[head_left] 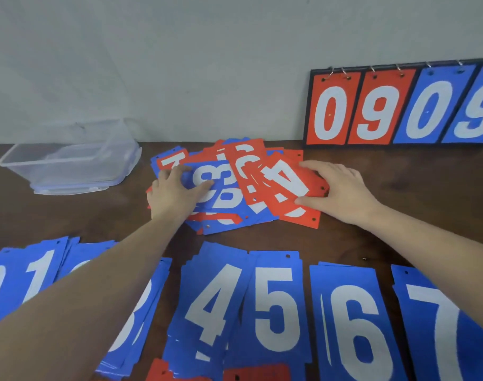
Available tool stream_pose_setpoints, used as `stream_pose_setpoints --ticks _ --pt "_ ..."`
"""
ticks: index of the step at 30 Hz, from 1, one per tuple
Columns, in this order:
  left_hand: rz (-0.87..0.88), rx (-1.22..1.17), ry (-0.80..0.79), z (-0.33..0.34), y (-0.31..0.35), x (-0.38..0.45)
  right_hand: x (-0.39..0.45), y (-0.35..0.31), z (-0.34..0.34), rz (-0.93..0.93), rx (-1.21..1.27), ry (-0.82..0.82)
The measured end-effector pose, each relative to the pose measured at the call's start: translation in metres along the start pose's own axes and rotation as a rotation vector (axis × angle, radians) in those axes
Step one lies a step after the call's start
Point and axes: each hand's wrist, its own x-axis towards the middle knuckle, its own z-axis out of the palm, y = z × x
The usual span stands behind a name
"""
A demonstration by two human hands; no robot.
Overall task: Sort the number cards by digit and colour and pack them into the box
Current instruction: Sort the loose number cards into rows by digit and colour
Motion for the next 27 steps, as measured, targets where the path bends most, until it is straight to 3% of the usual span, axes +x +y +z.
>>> stream_pose_setpoints --ticks 5,10,14,19,21,27 --pt "-0.005 -0.115 0.021 -0.004 0.001 0.000 -0.009 0.001 -0.001 -0.062 0.193 0.088" --pt "-0.080 -0.474 0.089 -0.011 -0.005 -0.010 -0.010 0.001 -0.001 -0.002 0.321 0.092" --pt "-0.107 -0.587 0.060 -0.019 -0.010 -0.014 -0.010 0.002 -0.007 0.059 0.408 0.111" --pt "-0.155 -0.791 0.062 -0.039 -0.014 -0.027 -0.019 -0.006 -0.012 0.152 0.841 0.232" --pt "-0.155 -0.883 0.078 -0.050 -0.012 -0.035 -0.025 -0.018 -0.016 0.185 0.890 0.265" --pt "-0.121 -1.115 -0.133 -0.087 -0.018 -0.080 -0.056 -0.061 -0.016 0.211 1.016 0.157"
